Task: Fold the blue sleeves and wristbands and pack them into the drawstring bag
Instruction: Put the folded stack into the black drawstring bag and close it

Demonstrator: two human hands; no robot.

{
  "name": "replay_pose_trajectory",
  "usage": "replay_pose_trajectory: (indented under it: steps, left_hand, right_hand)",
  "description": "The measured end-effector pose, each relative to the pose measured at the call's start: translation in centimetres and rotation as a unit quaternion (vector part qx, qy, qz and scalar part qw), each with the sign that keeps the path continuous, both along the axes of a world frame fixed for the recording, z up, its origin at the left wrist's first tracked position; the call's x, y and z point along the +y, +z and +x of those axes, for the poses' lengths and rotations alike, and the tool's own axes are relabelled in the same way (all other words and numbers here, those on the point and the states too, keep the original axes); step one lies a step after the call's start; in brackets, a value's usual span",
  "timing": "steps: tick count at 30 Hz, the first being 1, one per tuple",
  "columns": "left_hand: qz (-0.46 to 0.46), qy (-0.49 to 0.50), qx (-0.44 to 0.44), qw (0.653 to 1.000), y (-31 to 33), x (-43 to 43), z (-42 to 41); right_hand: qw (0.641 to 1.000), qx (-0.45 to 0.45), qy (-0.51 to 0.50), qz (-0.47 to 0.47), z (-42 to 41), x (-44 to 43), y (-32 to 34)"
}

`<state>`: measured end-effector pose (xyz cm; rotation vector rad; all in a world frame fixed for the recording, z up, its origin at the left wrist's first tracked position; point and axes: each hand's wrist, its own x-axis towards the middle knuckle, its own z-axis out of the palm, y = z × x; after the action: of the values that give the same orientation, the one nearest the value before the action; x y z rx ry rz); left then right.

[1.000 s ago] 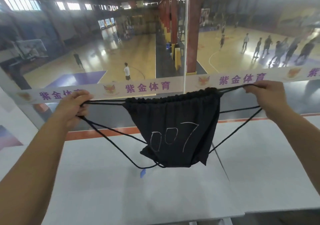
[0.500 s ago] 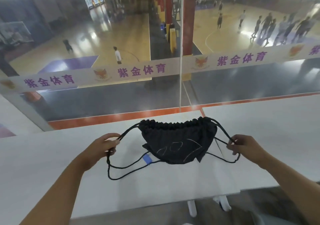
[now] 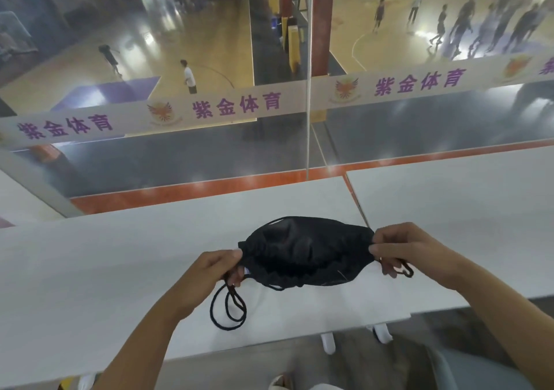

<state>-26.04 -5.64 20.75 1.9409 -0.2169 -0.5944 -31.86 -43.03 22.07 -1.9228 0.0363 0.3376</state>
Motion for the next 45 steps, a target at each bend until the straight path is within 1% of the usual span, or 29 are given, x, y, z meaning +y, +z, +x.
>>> replay_pose_trajectory:
  steps: [1, 3, 5, 6, 8, 9, 11, 12, 14, 16, 17, 19, 21, 22, 24, 25, 27, 28, 30, 31, 33, 34, 35, 37, 38, 40, 42, 45]
  left_hand:
    - [0.008, 0.019, -0.005, 1.000, 0.2, -0.1, 0.1]
    - [0.007, 0.055, -0.027, 0.998, 0.3, -0.4, 0.7]
    - [0.004, 0.089, -0.055, 0.994, 0.7, -0.7, 2.0]
    - [0.009, 0.087, -0.059, 0.994, 1.1, -0.8, 2.7]
    - [0.004, 0.035, -0.054, 0.998, 1.6, -0.6, 3.8]
    - [-0.011, -0.003, -0.031, 0.999, 1.6, -0.6, 4.1]
    - [-0.006, -0.073, -0.009, 0.997, 1.4, -1.2, 3.8]
    - [0.012, -0.082, -0.025, 0.996, 1.0, -1.8, 3.6]
    - [0.042, -0.057, -0.088, 0.994, 0.4, -3.2, 3.6]
    - [0.063, -0.028, -0.147, 0.987, 1.1, -4.5, 4.1]
    - [0.059, -0.014, -0.163, 0.985, 1.9, -4.9, 4.7]
    - [0.023, 0.024, -0.175, 0.984, 4.3, -5.4, 6.0]
    - [-0.002, 0.063, -0.170, 0.983, 6.7, -5.3, 7.6]
    - [-0.006, 0.069, -0.166, 0.984, 7.6, -5.0, 8.2]
    - [0.005, 0.061, -0.146, 0.987, 8.2, -4.0, 9.1]
    - [0.017, 0.051, -0.134, 0.989, 8.0, -3.5, 9.3]
    - [0.039, 0.034, -0.117, 0.992, 7.1, -2.7, 9.1]
    - [0.042, 0.028, -0.111, 0.992, 6.6, -2.5, 8.8]
    - [0.032, 0.031, -0.101, 0.994, 5.6, -2.3, 8.2]
    - [0.026, 0.043, -0.095, 0.994, 5.3, -2.2, 8.0]
    - [0.024, 0.077, -0.084, 0.993, 4.7, -1.8, 8.1]
    - [0.041, 0.086, -0.084, 0.992, 4.9, -1.6, 8.2]
    - [0.075, 0.083, -0.085, 0.990, 5.2, -1.1, 8.4]
    - [0.147, 0.046, -0.071, 0.986, 6.1, -0.1, 8.5]
    - [0.169, 0.030, -0.060, 0.983, 6.7, 0.4, 8.5]
    - [0.172, 0.033, -0.069, 0.982, 8.1, 0.8, 8.5]
    - [0.101, 0.064, -0.097, 0.988, 10.0, 0.8, 8.8]
    - [-0.067, 0.087, -0.115, 0.987, 14.0, 0.6, 9.2]
  right_hand:
    - [1.000, 0.003, 0.007, 0.013, 0.1, -0.1, 0.4]
    - [0.999, -0.011, -0.018, 0.029, 0.9, -0.5, 0.7]
    - [0.999, -0.030, -0.037, 0.007, 2.5, -1.3, 1.0]
    - [0.999, -0.026, -0.023, -0.010, 3.4, -1.7, 1.3]
    - [0.999, 0.009, 0.037, -0.031, 4.8, -2.2, 1.8]
    - [0.997, 0.034, 0.062, -0.030, 5.2, -2.3, 1.8]
    - [0.993, 0.068, 0.084, -0.048, 5.7, -2.0, 1.5]
    - [0.992, 0.070, 0.085, -0.063, 5.8, -1.7, 1.3]
    - [0.993, 0.050, 0.071, -0.082, 6.2, -1.4, 1.1]
    - [0.994, 0.010, 0.056, -0.089, 6.8, -1.5, 1.7]
    - [0.995, -0.011, 0.043, -0.086, 7.2, -1.6, 2.2]
    - [0.996, -0.059, -0.012, -0.068, 8.1, -2.1, 3.5]
    - [0.992, -0.094, -0.057, -0.057, 8.8, -2.9, 4.9]
    - [0.991, -0.101, -0.056, -0.066, 9.1, -3.3, 5.5]
    - [0.988, -0.089, -0.027, -0.121, 9.2, -3.9, 6.2]
    - [0.984, -0.089, -0.025, -0.150, 9.1, -4.0, 6.3]
    - [0.973, -0.128, -0.070, -0.180, 8.9, -3.7, 5.9]
    - [0.964, -0.153, -0.098, -0.192, 8.7, -3.4, 5.5]
    - [0.948, -0.189, -0.125, -0.223, 8.0, -2.5, 4.9]
    - [0.944, -0.193, -0.124, -0.238, 7.8, -2.1, 4.6]
    - [0.946, -0.163, -0.110, -0.257, 7.7, -1.5, 4.4]
    - [0.955, -0.136, -0.100, -0.244, 7.7, -1.3, 4.7]
    - [0.969, -0.103, -0.082, -0.209, 7.6, -1.3, 5.1]
    - [0.994, -0.037, -0.038, -0.091, 7.6, -1.7, 6.2]
    - [0.998, -0.024, -0.033, -0.040, 7.7, -2.0, 6.6]
    - [0.995, -0.049, -0.082, 0.001, 8.0, -2.0, 7.3]
    - [0.982, -0.107, -0.154, 0.006, 8.2, -1.4, 8.0]
    - [0.956, -0.181, -0.221, 0.065, 8.9, 0.2, 11.1]
